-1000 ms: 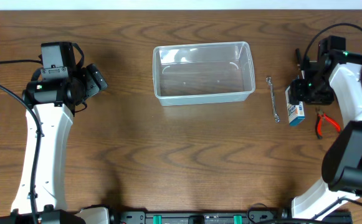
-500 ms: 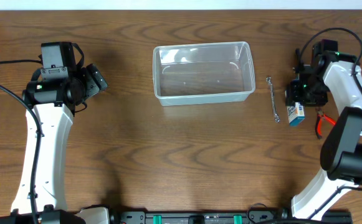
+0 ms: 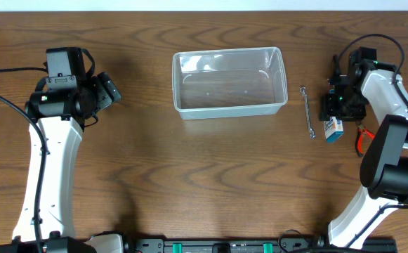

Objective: Pack container
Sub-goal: 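Lower the right gripper onto the blue screwdriver-set box and grasp it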

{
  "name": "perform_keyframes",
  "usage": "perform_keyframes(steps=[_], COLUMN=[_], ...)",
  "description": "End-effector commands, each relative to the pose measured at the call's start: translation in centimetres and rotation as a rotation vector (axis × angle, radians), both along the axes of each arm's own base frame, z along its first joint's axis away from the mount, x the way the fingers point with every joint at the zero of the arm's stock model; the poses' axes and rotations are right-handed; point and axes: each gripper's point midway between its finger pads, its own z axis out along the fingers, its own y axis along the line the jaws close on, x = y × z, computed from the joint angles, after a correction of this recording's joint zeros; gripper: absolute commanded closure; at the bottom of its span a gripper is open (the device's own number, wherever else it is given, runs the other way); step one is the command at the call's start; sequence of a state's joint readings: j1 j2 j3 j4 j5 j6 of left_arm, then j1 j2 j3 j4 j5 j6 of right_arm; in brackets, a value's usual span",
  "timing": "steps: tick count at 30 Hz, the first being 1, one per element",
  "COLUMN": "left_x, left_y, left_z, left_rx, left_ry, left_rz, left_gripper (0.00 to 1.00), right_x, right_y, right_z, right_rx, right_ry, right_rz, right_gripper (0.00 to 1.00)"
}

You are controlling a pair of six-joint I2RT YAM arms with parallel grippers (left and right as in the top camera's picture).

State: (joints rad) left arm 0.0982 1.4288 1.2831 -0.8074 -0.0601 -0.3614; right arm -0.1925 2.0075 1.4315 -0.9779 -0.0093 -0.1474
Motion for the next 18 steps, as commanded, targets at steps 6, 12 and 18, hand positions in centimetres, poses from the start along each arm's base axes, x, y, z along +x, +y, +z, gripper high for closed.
perform_keyframes(steps=[6,12,18], left_x=[-0.24,-0.24,-0.25], left_y=[0.4,0.4,0.4], left_z=[-0.12,-0.12,-0.11], left_rx=[0.021,0.021,0.021], left_ry=[0.01,0.01,0.009], left_rz=[-0.002,-0.002,-0.002], left_gripper=[0.02,0.02,0.02], right_x=[-1.23,-1.21,-1.22], right_y=[0.32,0.31,0.31], right_z=[-1.6,-1.6,-1.6], right_rx=[0.017,0.017,0.016], right_ry=[0.034,0.033,0.033], right_rz=[0.012,0.012,-0.001], right_gripper=[0.39,0.6,0.74])
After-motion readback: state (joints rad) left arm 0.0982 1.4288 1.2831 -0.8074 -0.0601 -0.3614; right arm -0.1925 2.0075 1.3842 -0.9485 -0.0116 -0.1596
